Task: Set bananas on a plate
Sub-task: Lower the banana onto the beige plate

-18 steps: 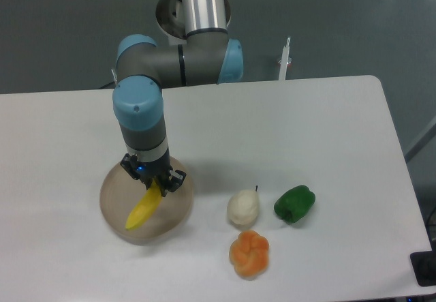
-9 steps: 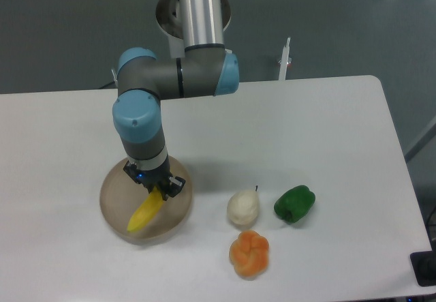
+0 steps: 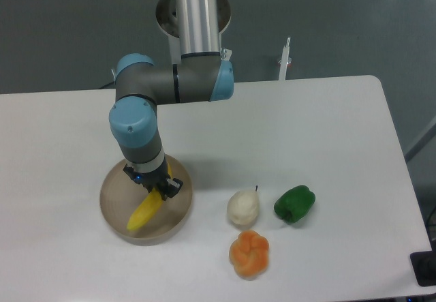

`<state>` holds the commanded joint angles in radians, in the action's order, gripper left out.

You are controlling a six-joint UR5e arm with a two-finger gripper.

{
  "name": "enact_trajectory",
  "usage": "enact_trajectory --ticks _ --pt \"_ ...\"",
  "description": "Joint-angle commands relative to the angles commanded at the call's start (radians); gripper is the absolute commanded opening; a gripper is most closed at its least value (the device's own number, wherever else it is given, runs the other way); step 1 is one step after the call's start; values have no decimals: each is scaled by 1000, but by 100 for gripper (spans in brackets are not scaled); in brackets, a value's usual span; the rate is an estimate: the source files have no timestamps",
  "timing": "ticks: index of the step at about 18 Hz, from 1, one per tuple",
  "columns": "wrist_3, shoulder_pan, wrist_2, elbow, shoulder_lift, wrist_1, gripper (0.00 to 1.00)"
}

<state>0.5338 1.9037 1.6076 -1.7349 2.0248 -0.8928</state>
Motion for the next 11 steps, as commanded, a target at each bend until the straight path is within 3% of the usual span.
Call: enact_trajectory --ticks 11 --pt "3 -2 0 0 25 14 20"
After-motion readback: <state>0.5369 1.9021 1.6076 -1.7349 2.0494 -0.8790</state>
